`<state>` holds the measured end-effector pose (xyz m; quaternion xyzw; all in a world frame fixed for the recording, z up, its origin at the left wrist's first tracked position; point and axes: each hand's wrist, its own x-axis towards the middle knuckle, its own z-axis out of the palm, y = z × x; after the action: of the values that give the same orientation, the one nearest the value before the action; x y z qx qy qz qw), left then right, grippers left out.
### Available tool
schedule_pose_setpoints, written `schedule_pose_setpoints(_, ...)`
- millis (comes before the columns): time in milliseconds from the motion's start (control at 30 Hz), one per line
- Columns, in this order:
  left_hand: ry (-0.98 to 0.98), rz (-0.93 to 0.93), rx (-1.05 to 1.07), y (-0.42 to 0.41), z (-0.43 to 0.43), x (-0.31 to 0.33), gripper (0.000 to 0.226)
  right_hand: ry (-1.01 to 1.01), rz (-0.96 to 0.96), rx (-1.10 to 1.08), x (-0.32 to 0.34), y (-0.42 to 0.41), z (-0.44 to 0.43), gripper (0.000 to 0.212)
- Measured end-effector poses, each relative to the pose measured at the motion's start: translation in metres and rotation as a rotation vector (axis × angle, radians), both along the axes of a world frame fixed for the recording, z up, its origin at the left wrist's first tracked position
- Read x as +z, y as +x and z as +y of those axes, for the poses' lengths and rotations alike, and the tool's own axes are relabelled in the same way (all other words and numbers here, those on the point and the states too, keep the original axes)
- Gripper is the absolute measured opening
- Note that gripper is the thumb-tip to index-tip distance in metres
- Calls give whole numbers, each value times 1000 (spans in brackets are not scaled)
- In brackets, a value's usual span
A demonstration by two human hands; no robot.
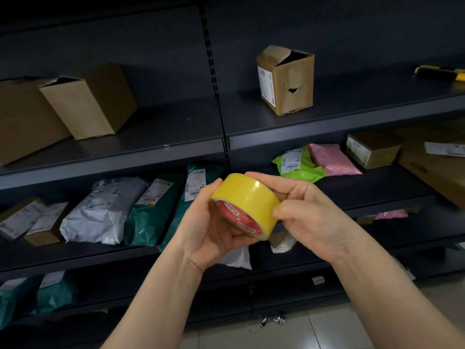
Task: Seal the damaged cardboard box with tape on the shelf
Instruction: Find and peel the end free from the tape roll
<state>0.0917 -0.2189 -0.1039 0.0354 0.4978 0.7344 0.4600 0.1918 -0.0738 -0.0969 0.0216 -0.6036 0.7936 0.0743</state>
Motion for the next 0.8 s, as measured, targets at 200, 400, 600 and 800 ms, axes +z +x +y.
schedule_pose_setpoints(200,-109,353,144,-1,4,1,36,-20,-5,-77,-5,2,3,54)
schedule_pose_setpoints(400,-122,979,55,0,2,12,26,-13,-28,-177,1,-3,-1,34)
schedule_pose_setpoints(600,-307,1364,117,0,11,5,15,39,-106,-379,0,-12,-5,17)
schedule_pose_setpoints(800,-285,1183,94,-8,15,8,18,17,-105,-294,-3,-12,2,32)
